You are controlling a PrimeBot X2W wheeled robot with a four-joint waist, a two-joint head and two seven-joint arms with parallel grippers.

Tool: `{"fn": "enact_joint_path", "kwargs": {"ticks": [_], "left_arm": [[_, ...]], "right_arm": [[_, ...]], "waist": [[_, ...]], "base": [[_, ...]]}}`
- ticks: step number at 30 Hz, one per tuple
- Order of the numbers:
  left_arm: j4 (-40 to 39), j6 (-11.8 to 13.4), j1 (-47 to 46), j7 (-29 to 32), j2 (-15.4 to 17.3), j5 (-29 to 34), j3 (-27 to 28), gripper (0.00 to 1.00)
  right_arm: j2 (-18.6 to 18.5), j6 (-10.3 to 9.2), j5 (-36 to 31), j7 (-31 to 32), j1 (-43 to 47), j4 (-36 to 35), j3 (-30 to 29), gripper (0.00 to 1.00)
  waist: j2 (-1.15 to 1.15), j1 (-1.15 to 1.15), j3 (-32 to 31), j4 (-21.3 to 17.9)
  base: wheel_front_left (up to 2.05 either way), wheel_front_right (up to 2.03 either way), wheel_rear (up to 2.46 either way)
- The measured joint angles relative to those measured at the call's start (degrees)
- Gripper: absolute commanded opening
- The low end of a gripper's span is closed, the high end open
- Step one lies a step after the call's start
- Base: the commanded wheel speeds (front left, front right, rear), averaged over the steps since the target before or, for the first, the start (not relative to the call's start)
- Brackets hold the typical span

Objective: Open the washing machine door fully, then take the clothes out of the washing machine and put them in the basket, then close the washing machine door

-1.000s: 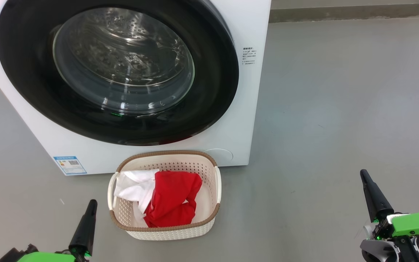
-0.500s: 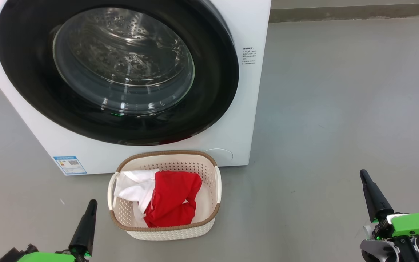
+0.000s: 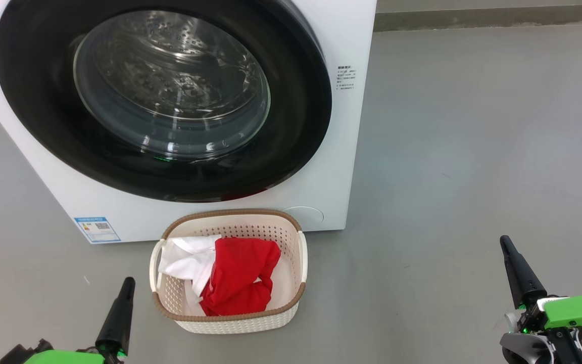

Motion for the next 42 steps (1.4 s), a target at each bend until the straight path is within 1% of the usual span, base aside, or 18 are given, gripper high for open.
{"fn": "enact_joint_path", "kwargs": {"ticks": [42], "left_arm": [[0.00, 0.00, 0.00, 0.00, 0.00, 0.00, 0.00, 0.00]], "right_arm": [[0.19, 0.00, -0.30, 0.26, -0.02, 0.02, -0.21, 0.00]], "waist": [[0.00, 0.00, 0.00, 0.00]], "base": [[0.00, 0.00, 0.00]]}}
